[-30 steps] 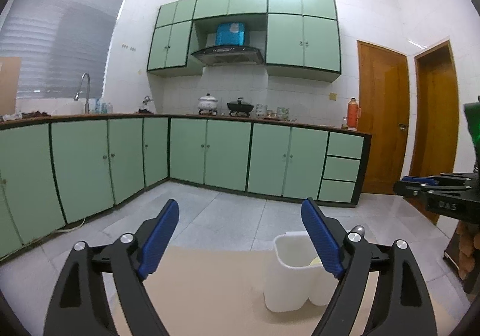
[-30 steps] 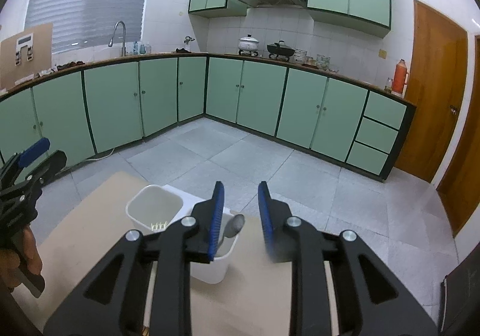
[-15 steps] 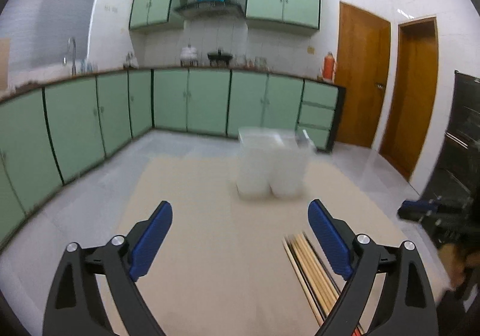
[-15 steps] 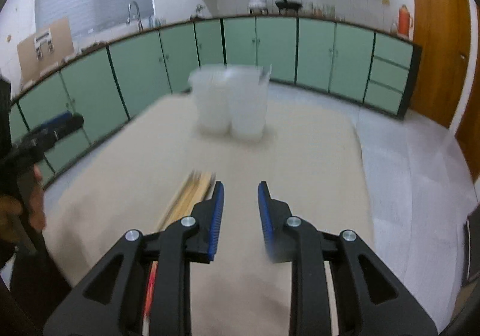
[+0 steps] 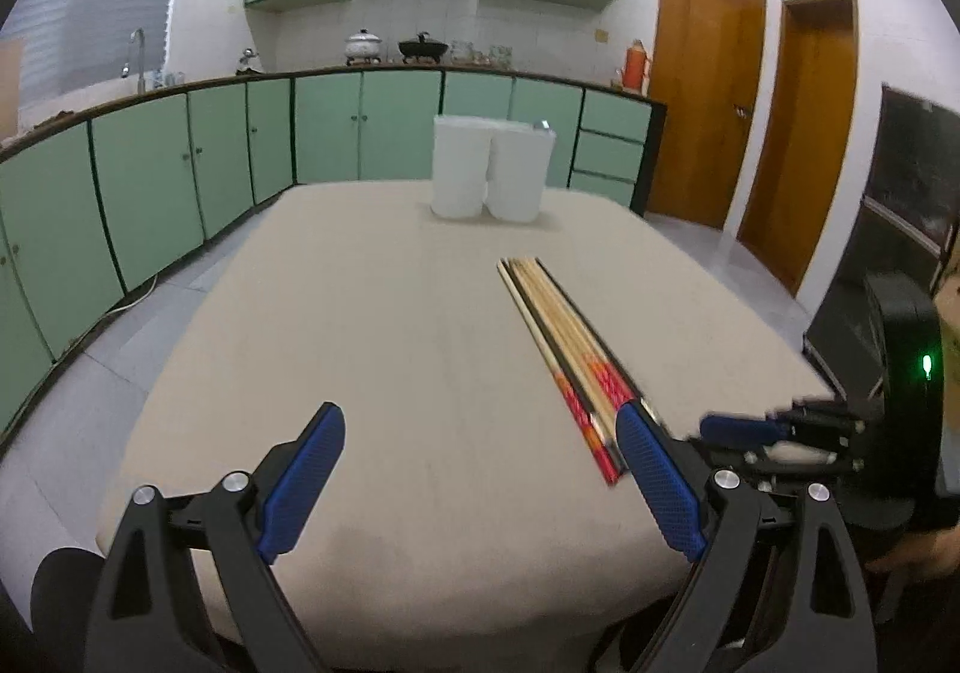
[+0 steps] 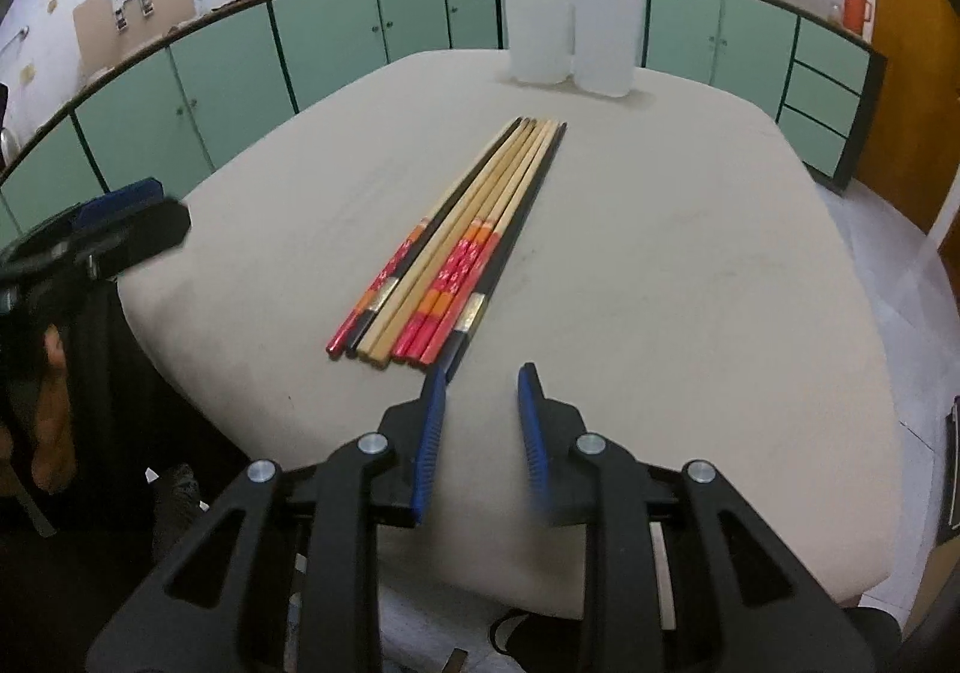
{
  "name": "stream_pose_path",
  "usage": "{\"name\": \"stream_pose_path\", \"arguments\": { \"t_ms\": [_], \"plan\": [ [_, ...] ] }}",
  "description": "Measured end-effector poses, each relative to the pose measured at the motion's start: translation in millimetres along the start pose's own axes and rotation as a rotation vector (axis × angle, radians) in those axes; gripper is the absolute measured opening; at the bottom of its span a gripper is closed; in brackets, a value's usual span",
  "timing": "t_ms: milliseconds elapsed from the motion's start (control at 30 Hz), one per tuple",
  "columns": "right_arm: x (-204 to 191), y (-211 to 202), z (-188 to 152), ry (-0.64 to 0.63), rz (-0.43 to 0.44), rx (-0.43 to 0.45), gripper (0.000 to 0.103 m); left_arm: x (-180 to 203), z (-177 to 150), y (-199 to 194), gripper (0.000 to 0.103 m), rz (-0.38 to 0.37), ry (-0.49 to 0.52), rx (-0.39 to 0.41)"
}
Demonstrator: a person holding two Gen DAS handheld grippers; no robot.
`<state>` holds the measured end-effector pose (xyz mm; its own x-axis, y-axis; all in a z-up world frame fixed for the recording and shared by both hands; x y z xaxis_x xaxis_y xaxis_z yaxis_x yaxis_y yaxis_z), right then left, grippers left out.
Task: Organize utensils
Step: 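Move both open tools back over the chopstick bundle, then grasp a red-patterned chopstick with the left tool while the right tool grasps a black chopstick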
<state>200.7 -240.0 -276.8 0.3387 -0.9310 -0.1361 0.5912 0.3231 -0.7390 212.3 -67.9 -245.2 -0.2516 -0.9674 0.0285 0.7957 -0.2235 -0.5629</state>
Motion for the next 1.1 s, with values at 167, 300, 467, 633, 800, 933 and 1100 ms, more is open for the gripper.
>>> {"name": "stream_pose_path", "arguments": {
  "t_ms": [167,300,467,633,800,933,1100],
  "plan": [
    [3,2,4,0.000,0.008,0.010,0.026,-3,-8,10,0.090,-0.001,-0.015,-0.029],
    [19,1,4,0.033,-0.037,0.022,0.027,8,-16,18,0.090,-0.016,0.018,-0.065],
    [22,-5,2,0.038,-0.003,0.032,0.031,37,-25,28,0.090,-0.052,0.112,-0.104],
    [23,-3,0,0.030,0.002,0.024,0.032,44,-28,44,0.090,-0.033,0.137,-0.153],
    [23,-1,2,0.024,0.008,0.025,0.035,38,-28,54,0.090,0.000,0.125,-0.180],
    [20,2,4,-0.001,-0.001,0.027,0.039,37,-25,56,0.090,-0.001,0.123,-0.180],
    [18,4,5,-0.012,-0.007,0.027,0.040,40,-26,58,0.090,0.016,0.142,-0.177]
  ]
}}
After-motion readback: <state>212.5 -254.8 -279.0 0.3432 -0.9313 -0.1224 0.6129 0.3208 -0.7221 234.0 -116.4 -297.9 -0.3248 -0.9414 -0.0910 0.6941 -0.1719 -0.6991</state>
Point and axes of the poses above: each gripper's, at about its wrist camera, not at the fingertips, and y roughly the way its jaws point, x to its right, z to its top, the point moved 3 cm from there along y, roughly the way its jaws point, and after that the axes turned 6 degrees about z, right-handed, at the moved point
